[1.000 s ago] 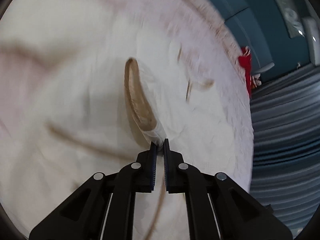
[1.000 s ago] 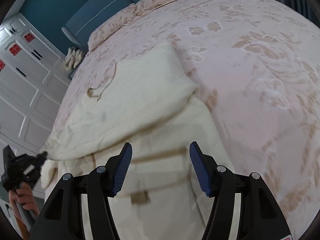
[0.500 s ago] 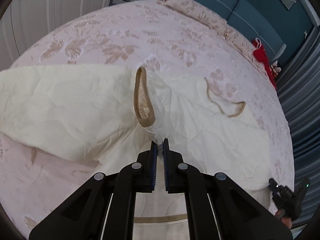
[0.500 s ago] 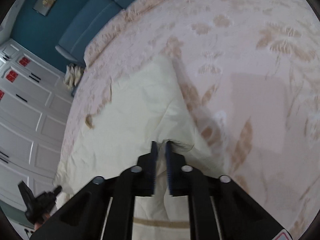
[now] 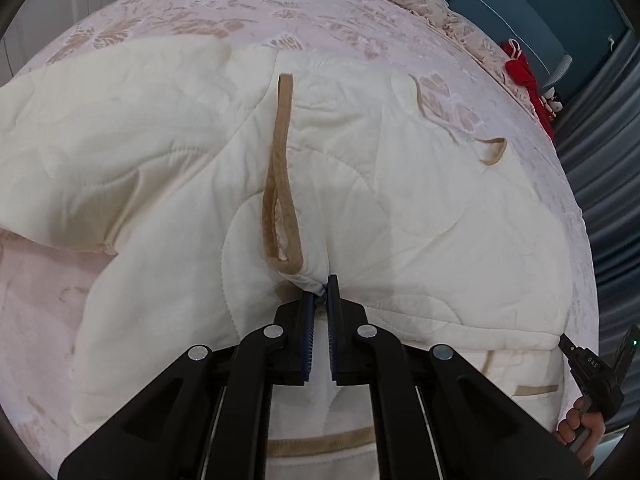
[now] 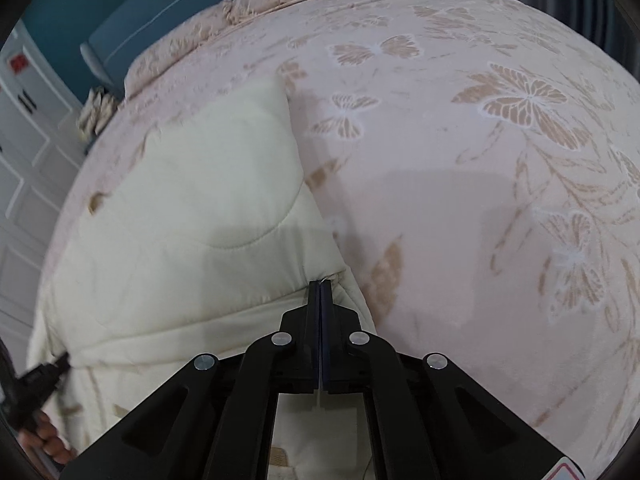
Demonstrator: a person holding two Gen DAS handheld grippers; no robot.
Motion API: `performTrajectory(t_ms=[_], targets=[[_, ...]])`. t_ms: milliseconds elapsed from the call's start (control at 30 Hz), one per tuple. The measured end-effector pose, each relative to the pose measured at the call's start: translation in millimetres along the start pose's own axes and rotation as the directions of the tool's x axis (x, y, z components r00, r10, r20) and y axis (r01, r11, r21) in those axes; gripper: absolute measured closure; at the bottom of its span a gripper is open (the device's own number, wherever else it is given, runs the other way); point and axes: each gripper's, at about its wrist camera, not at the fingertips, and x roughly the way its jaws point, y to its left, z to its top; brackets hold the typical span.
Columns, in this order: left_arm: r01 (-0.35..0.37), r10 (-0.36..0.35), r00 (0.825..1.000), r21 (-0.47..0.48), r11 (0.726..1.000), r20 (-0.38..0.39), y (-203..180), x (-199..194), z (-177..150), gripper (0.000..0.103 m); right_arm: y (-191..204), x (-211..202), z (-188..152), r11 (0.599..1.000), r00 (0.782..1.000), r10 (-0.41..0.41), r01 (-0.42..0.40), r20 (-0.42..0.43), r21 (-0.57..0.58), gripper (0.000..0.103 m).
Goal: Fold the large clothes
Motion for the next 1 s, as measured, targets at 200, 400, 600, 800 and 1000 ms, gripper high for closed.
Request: performTrajectory(t_ms=[200, 400, 600, 800, 1000], targets=[[-0.006, 0.003, 0.998, 0.041, 0.999, 0.061, 1.7, 3.1, -14.8, 0.097, 6.2, -2.6, -14.1, 0.993, 0.996, -0.074, 0.077, 0.039, -0.089, 0.103], [-0.064, 0.056, 0.993, 0.074, 0.995, 0.105, -4.4, -16.6, -18.0, 0.089, 31.6, -72.7, -11.1, 0.972, 0.975, -0.17, 0.19, 0.143, -0.141, 0.098], [-0.093, 0.075, 0.964, 0.06, 0.994, 0.255, -25.1, -95.2, -6.3, 0.085, 111.2, -79.8, -13.9, 0.964, 0.995, 0.037, -0.012, 0.091, -0.264, 0.093], [-0.023, 0.002, 0.994, 0.189, 0.982, 0.111, -95.3, -43.0, -9.8, 0.085, 146.0, -31.1, -37.1, 0.957, 0.999, 0.035, -0.041, -0.023, -0.289, 0.094], [-0.088, 0.078, 0.995, 0.202, 0.975, 0.054, -106.6, 5.1, -33.7, 0.085, 147.4, -6.9, -58.3, 0.944, 1.0, -0.015, 0.007, -0.022, -0.329, 0.094]])
